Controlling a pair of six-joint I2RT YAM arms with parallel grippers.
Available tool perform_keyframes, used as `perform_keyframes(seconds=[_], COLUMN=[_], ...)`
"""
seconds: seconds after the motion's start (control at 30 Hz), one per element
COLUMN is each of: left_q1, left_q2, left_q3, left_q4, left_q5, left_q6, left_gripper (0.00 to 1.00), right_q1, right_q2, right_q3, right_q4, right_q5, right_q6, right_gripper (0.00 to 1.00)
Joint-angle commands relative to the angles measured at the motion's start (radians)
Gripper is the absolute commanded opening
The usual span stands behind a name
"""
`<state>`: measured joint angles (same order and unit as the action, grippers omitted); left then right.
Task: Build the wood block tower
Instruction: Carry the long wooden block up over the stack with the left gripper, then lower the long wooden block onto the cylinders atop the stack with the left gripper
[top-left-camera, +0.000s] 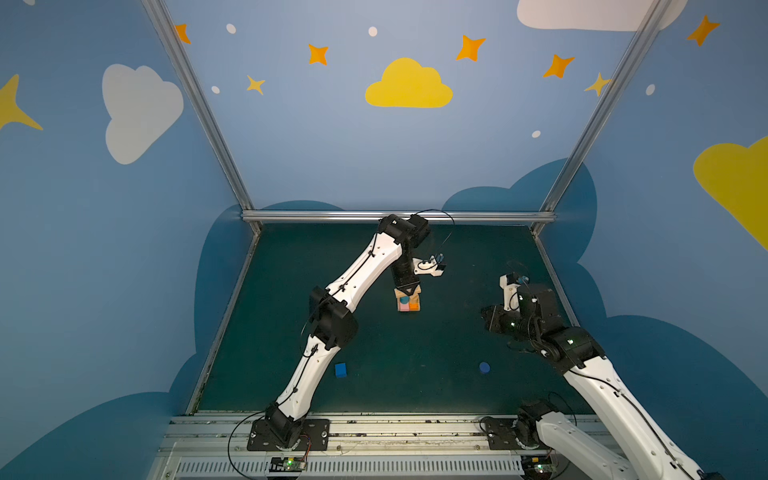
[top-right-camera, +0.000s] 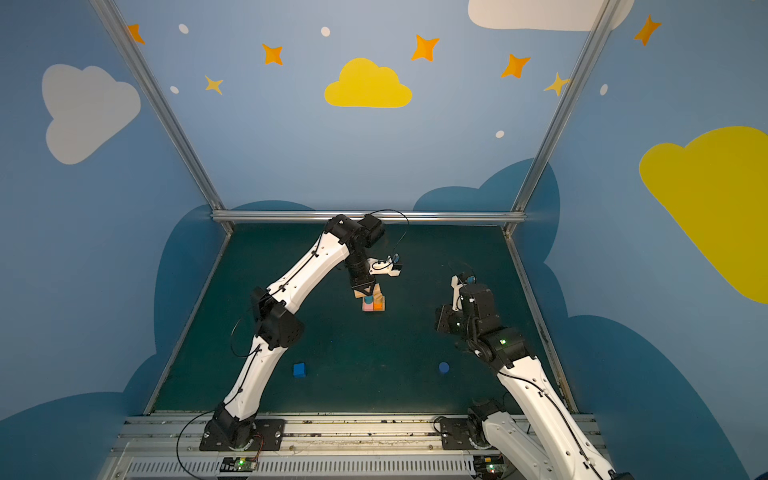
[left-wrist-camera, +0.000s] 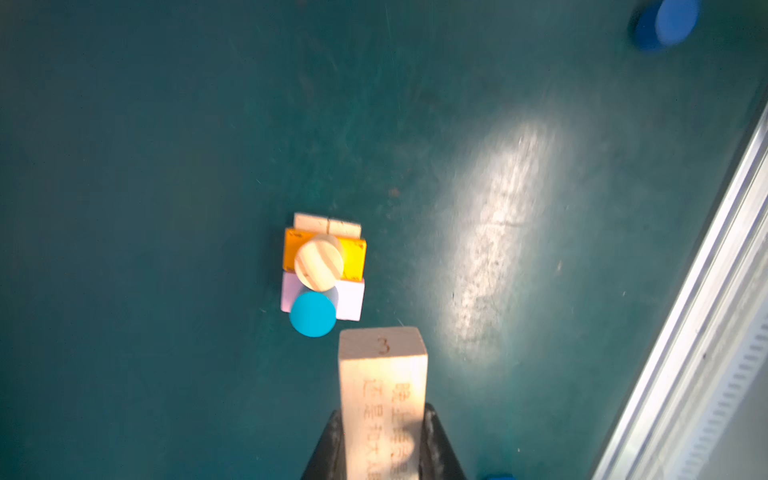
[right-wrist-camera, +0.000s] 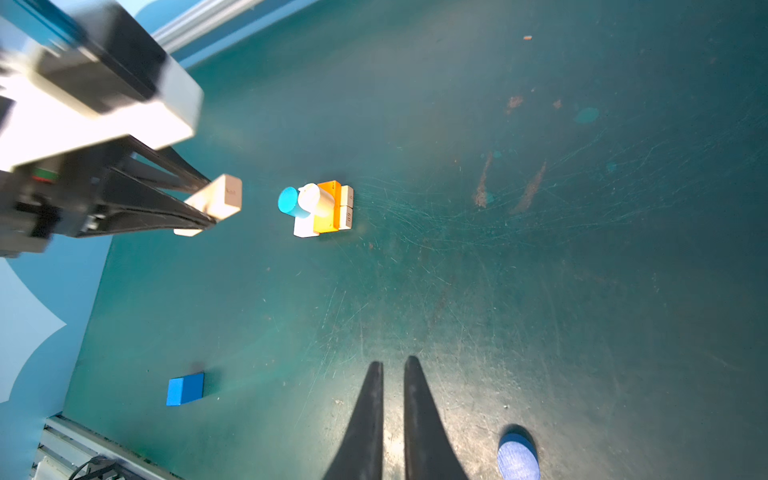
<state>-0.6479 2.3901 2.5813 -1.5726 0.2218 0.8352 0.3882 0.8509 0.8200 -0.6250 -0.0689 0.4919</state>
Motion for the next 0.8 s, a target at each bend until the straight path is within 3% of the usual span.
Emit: perform_keyframes(seconds=[0.0, 0.77], left_q1=[0.007, 0.049], left_q2=[-0.02, 0.081], left_q3=[-0.003, -0.037], left_q4=[-0.03, 0.228], left_q5=[-0.004, 0.068], left_q6=[0.098, 0.235], left_gripper=[0.04, 0.04], right_q1=[-0.006, -0.02], right_q2=[0.017, 0.142], right_q3=[0.03, 0.045], right_q4=[0.008, 0.049], right_q5=[-0.003, -0.086], right_q6=[-0.01, -0.013], right_gripper=[0.11, 0.1])
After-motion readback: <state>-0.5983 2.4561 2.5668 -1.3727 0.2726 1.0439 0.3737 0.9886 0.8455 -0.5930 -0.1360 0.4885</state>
